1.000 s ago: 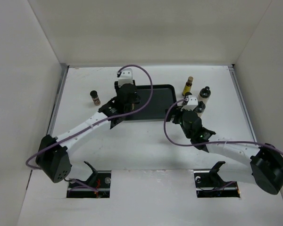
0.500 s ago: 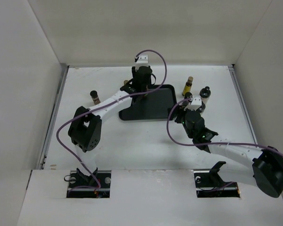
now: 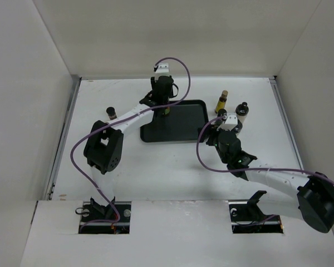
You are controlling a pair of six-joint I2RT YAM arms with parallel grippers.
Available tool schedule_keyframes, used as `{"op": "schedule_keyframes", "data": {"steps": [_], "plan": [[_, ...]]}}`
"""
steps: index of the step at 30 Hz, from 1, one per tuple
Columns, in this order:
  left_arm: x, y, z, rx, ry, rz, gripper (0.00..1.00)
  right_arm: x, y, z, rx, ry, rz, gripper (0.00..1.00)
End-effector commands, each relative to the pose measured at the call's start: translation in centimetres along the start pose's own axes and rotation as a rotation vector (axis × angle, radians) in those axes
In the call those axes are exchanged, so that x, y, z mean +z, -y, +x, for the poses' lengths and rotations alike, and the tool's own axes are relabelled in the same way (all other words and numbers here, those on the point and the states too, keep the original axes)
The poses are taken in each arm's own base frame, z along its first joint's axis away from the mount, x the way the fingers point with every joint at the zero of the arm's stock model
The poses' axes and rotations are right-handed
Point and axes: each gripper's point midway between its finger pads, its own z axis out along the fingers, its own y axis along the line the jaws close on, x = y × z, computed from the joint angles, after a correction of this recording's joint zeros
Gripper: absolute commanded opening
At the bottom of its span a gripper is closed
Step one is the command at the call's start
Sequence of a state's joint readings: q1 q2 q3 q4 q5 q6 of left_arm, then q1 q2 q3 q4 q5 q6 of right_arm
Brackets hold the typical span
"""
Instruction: Organize the condiment bottles
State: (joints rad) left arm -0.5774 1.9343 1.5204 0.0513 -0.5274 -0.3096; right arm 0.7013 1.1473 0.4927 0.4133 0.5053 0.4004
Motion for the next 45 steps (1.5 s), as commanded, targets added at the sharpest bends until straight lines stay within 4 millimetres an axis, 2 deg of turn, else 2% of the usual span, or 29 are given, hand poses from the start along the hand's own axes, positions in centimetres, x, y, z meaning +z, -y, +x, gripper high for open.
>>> {"op": "schedule_keyframes", "data": {"steps": [1,6,13,18,20,22,24,26,30,33,37,45], "plan": [[-1.3,1.3,-5.9,-0.103,0.175,0.052,0.19,0.3,-0.9,-1.1,0.039,0.038,-0.027,0.87],[-1.6,0.9,-5.6,-0.105,0.18,0.038,0.46,0.1,-0.8,-1.4,0.044,0.046,-0.029,0.87],[-4.5,1.8,-8.8,-0.129,0.232,0.074,0.76,0.2,-0.8,-1.2,0.043,0.041,-0.027,0.87],[-9.1,1.4,-12.7,-0.174,0.292,0.112,0.78,0.2,-0.9,-1.3,0.044,0.044,-0.028,0.87],[-11.0,-0.5,-13.5,-0.208,0.299,0.069,0.78,0.2,-0.9,-1.3,0.044,0.044,-0.028,0.87],[-12.6,-2.6,-13.3,-0.246,0.291,0.031,0.78,0.1,-0.9,-1.4,0.045,0.045,-0.03,0.87],[-13.4,-5.1,-12.5,-0.266,0.278,-0.008,0.77,0.2,-0.9,-1.4,0.047,0.045,-0.032,0.87],[-13.4,-8.4,-10.7,-0.277,0.25,-0.078,0.77,0.1,-1.0,-1.4,0.048,0.044,-0.04,0.87],[-12.3,-16.8,-6.3,-0.346,0.178,-0.268,0.76,0.0,-1.2,-1.5,0.051,0.046,-0.047,0.87],[-11.4,-21.5,-3.2,-0.375,0.118,-0.383,0.75,0.1,-1.3,-1.4,0.049,0.041,-0.049,0.87],[-10.3,-24.1,-1.3,-0.375,0.083,-0.448,0.74,0.3,-1.4,-1.0,0.042,0.027,-0.049,0.87],[-6.6,-25.9,0.6,-0.362,0.029,-0.515,0.68,0.5,-1.4,-0.6,0.034,0.015,-0.047,0.88]]}}
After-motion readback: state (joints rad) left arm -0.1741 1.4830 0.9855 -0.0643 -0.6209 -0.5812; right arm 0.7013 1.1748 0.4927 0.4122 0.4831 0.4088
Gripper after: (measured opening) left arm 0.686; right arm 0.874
